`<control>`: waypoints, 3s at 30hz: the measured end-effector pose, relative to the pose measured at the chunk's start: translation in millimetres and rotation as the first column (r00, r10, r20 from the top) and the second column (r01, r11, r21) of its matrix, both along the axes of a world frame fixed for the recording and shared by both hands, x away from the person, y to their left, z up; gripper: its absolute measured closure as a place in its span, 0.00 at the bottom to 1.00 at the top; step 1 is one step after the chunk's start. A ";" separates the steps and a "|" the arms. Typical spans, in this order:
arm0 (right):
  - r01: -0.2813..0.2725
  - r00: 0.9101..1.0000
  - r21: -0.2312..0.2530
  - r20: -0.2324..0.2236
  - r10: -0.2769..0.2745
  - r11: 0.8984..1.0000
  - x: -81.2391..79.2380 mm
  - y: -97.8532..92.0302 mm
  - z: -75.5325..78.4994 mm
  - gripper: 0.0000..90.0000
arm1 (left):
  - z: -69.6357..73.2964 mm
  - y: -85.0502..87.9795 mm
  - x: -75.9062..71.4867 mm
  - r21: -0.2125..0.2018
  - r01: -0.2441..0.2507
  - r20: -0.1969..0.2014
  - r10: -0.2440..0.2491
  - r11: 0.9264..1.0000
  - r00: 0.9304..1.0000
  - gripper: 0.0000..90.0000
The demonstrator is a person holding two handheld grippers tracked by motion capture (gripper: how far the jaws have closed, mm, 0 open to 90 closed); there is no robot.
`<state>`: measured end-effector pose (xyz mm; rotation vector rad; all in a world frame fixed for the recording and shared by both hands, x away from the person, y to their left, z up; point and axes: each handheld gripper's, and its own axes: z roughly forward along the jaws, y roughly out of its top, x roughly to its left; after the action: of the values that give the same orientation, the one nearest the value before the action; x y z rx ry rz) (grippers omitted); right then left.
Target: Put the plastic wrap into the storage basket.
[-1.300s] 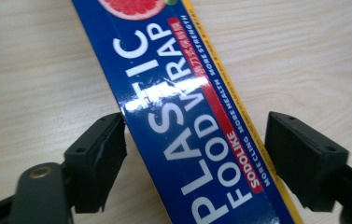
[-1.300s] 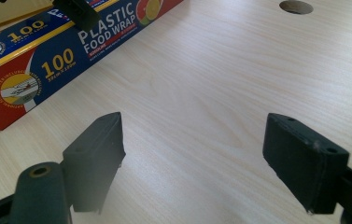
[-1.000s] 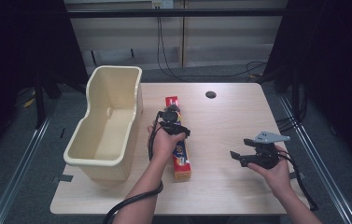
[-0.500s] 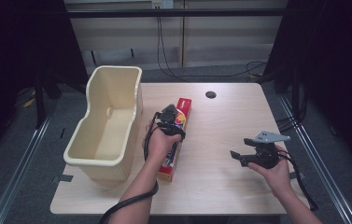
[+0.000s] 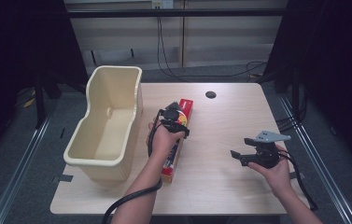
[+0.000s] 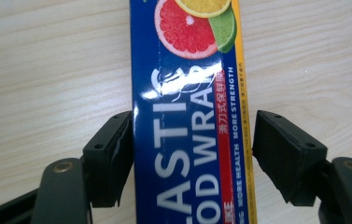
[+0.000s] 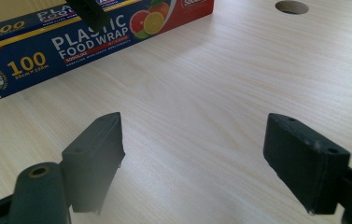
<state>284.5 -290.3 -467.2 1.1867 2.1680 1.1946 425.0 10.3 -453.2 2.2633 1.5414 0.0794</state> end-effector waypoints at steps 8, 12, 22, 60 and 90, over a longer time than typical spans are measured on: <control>0.004 1.000 0.005 0.002 -0.004 1.000 -0.8 -2.5 1.1 0.22 | -4.0 -4.7 7.3 0.042 -0.021 -0.042 0.023 0.999 0.999 0.44; -0.001 1.000 0.004 -0.001 0.001 1.000 -0.5 -2.6 -0.1 0.20 | 1.2 -4.8 7.2 0.044 -0.002 -0.109 0.007 0.999 0.994 0.45; 0.000 1.000 -0.011 -0.027 -0.001 1.000 0.7 -0.1 -1.8 0.07 | 42.0 -1.6 5.3 0.020 0.056 -0.159 -0.052 0.998 0.986 0.45; -0.083 0.995 0.015 -0.051 0.084 0.996 0.9 -0.9 -2.0 0.02 | 165.1 45.9 -4.1 0.004 0.075 -0.208 -0.073 0.997 0.975 0.45; -0.093 0.994 0.006 -0.054 0.093 0.996 0.3 0.8 -1.5 0.03 | 219.6 98.5 -7.6 0.027 -0.015 -0.172 0.019 1.000 0.985 0.45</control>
<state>284.9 -289.5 -468.8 1.1430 2.2855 1.2171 417.4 108.8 -233.6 2.3299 1.6551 -0.0949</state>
